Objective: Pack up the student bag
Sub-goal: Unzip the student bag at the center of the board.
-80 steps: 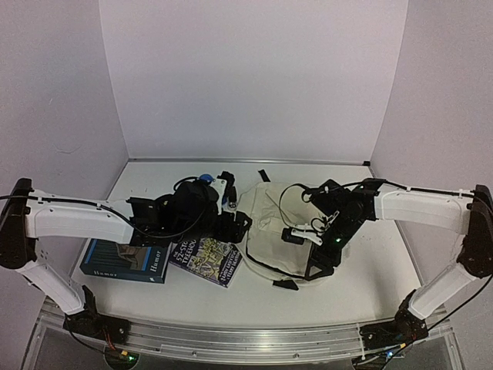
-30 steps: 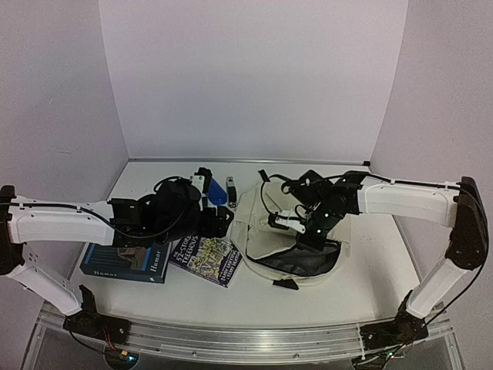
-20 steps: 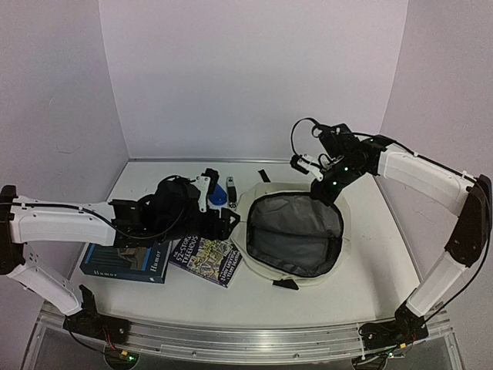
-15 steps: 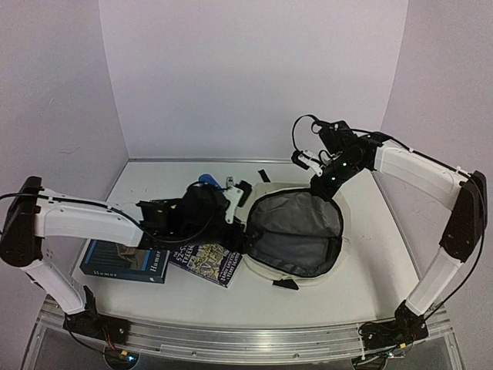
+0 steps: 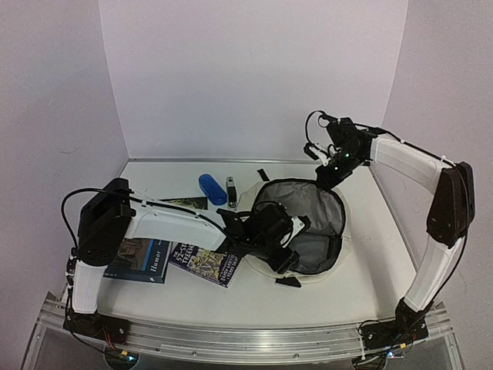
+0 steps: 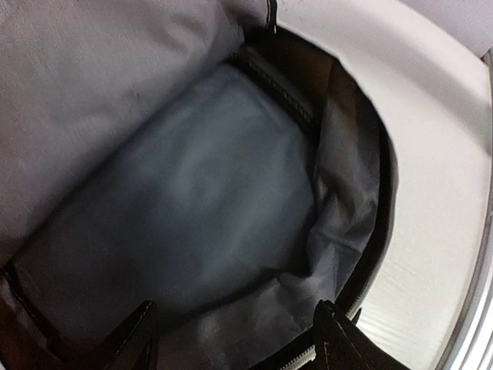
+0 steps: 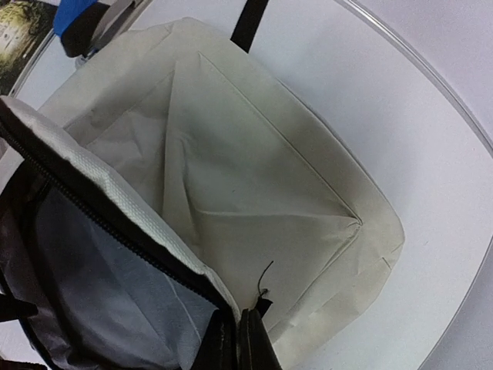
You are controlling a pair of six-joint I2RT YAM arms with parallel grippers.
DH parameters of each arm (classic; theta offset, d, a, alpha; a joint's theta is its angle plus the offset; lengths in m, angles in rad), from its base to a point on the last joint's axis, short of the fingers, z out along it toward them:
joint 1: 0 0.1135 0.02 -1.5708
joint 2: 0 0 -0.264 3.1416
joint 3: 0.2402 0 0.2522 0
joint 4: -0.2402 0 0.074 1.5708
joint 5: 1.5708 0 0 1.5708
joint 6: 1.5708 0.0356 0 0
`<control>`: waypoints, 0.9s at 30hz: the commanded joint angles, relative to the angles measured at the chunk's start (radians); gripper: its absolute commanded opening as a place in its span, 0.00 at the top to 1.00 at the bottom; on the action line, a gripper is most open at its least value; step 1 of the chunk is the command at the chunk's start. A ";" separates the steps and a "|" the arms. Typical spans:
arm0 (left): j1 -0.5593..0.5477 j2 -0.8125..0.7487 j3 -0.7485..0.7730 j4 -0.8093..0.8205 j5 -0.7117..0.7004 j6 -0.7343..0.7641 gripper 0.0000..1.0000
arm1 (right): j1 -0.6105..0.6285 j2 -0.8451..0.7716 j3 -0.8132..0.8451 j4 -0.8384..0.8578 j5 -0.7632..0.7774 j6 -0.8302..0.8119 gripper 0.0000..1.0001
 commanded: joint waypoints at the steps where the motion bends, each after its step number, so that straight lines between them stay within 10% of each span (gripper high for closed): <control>1: 0.003 0.029 -0.005 -0.034 0.067 -0.003 0.34 | -0.074 0.084 0.053 0.058 0.003 0.035 1.00; 20: 0.038 0.007 -0.094 0.016 0.146 -0.106 0.34 | -0.224 0.307 -0.084 0.165 0.243 -0.005 0.98; 27: 0.062 -0.152 -0.131 -0.012 0.089 -0.247 0.12 | -0.226 0.273 0.003 0.162 0.294 0.031 0.61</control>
